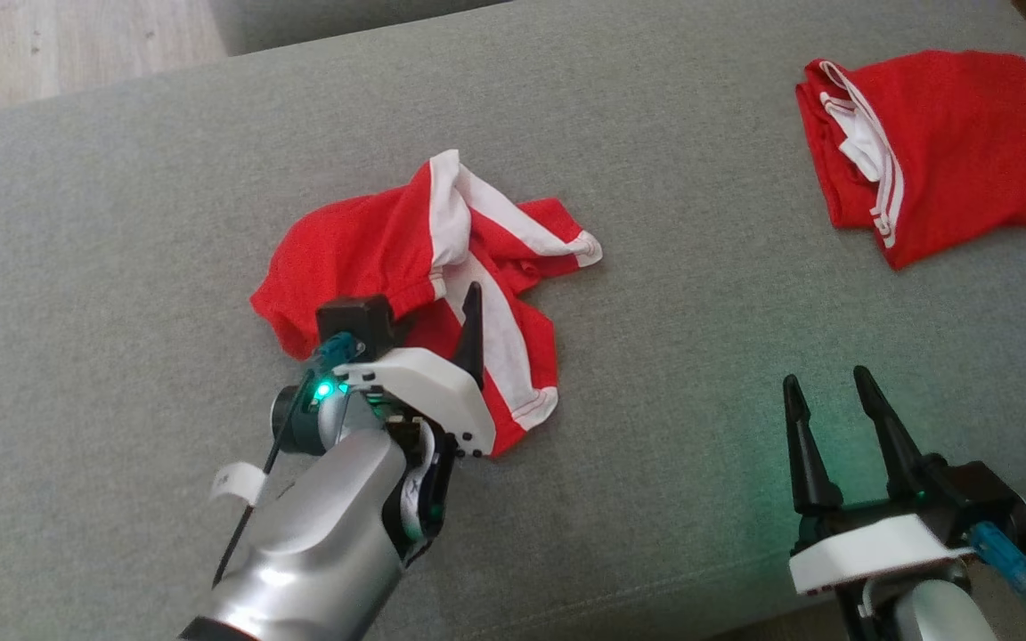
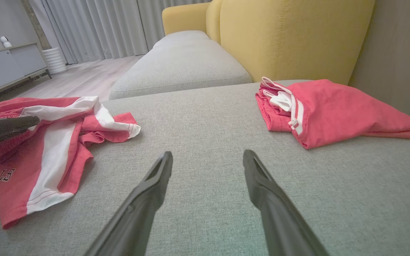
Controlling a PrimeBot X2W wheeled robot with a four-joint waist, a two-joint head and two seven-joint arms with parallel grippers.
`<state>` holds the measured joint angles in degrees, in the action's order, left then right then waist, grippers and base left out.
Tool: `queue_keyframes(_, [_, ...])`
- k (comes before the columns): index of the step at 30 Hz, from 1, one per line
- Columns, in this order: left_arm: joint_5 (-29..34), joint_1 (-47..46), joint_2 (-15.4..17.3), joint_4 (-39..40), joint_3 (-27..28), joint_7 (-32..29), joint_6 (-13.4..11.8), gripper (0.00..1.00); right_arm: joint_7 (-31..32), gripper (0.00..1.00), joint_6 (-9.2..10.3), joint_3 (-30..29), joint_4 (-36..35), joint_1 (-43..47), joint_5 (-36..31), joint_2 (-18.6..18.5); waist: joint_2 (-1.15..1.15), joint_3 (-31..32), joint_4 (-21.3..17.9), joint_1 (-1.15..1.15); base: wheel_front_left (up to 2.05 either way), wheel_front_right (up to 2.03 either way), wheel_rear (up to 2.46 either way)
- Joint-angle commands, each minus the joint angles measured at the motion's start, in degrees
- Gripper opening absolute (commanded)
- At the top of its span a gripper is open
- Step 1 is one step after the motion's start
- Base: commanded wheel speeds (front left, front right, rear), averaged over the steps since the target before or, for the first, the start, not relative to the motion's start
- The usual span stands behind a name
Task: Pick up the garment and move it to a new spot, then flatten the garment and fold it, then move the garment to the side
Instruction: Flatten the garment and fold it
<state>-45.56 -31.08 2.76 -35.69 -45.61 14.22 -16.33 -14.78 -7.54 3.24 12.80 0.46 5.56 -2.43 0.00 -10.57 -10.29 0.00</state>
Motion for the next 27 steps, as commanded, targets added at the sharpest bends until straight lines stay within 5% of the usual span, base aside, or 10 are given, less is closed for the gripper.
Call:
queue_keyframes(1, [-0.12, -3.07, 0.12, 1.36, 1.87, 0.76, -0.44, 1.0, -0.22, 1.0, 0.05, 1.49, -1.44, -1.88, 0.52, -0.44, 0.0, -0.09, -0.21, 0.0, 0.0, 0.0, 0.0])
queue_keyframes(4, [0.03, -3.75, 0.12, 1.01, 2.65, 0.77, -0.91, 1.0, -0.22, 1.0, 0.05, 1.53, -1.43, -1.96, 0.62, -0.44, 0.0, -0.23, -0.68, 0.0, 0.0, 0.0, 0.0])
queue_keyframes(5, [0.08, -3.95, 0.12, 0.8, 2.89, 0.77, -0.93, 0.89, -0.22, 1.0, 0.05, 1.52, -1.42, -1.95, 0.63, -0.44, 0.0, -0.22, -0.82, 0.0, 0.0, 0.0, 0.0])
queue_keyframes(6, [0.29, -4.2, 0.12, 0.62, 3.2, 0.77, -1.03, 0.49, -0.22, 1.0, 0.05, 1.48, -1.4, -1.93, 0.65, -0.44, 0.0, -0.22, -0.95, 0.0, 0.0, 0.0, 0.0])
queue_keyframes(9, [1.08, -4.83, 0.12, 0.02, 3.96, 0.77, -0.94, 0.0, -0.22, 1.0, 0.05, 1.3, -1.28, -1.91, 0.8, -0.44, 0.0, -0.25, -1.22, 0.0, 0.0, 0.0, 0.0])
queue_keyframes(18, [0.39, -10.62, 0.75, -4.35, 2.96, -2.64, 4.75, 0.0, -0.22, 1.0, 0.05, 0.41, -0.98, -1.73, 1.51, -0.44, 0.0, 0.79, -0.86, 0.0, 0.0, 0.0, 0.0])
queue_keyframes(27, [-2.42, -27.09, 8.25, -3.43, 6.71, -13.82, 10.79, 0.0, -0.22, 1.0, 0.05, 1.92, -0.1, -0.56, 2.76, -0.44, 0.0, 3.67, -2.84, 0.0, 0.0, 0.0, 0.0])
